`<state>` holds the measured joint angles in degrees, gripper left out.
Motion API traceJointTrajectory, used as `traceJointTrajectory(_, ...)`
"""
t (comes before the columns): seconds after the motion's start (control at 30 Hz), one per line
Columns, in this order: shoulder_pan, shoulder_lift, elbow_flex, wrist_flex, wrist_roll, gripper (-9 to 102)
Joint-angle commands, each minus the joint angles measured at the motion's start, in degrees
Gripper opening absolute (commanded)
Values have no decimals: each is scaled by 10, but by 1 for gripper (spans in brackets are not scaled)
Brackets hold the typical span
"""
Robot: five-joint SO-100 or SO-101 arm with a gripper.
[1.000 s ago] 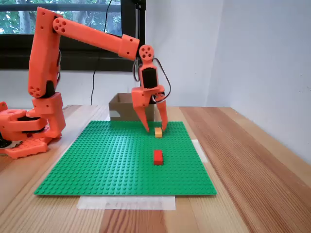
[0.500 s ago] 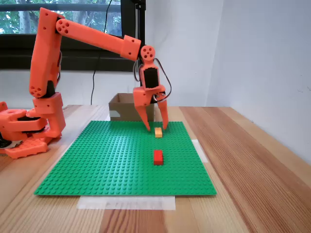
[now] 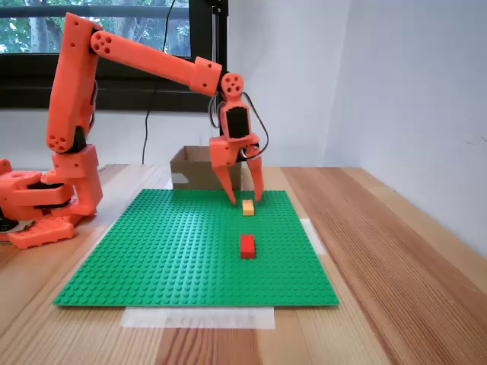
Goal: Pick the yellow lego block and put it in the box.
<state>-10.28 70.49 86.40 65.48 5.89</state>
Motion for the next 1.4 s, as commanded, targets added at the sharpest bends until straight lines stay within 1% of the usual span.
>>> traceJointTrajectory(0.0,4,3,-25,-2,0,20)
traceJointTrajectory(1.37,17,-22,-31,-31,-11,15)
